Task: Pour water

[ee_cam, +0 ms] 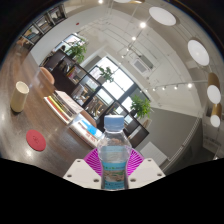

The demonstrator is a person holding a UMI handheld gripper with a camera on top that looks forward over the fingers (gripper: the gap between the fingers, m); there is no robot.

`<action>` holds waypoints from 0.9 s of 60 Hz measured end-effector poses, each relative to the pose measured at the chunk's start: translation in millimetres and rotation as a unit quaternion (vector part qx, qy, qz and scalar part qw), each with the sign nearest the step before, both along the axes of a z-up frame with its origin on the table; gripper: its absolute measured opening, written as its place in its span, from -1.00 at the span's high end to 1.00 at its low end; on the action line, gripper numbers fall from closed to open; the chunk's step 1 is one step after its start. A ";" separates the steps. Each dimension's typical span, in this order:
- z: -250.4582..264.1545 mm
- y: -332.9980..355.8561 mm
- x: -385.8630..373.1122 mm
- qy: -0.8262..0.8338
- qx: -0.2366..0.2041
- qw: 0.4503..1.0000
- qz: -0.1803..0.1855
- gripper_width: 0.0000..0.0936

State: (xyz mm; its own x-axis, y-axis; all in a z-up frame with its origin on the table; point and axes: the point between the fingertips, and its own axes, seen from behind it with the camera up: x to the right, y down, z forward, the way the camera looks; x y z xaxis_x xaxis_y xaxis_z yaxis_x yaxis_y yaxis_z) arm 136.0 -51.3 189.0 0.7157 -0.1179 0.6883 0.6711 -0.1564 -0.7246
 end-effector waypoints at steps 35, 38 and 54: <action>-1.9 86.0 -280.5 -0.553 0.025 0.826 0.109 0.43; -3.0 86.8 -291.1 -0.589 0.031 0.800 0.109 0.43; -25.0 107.6 -313.1 -0.699 0.041 0.704 0.118 0.44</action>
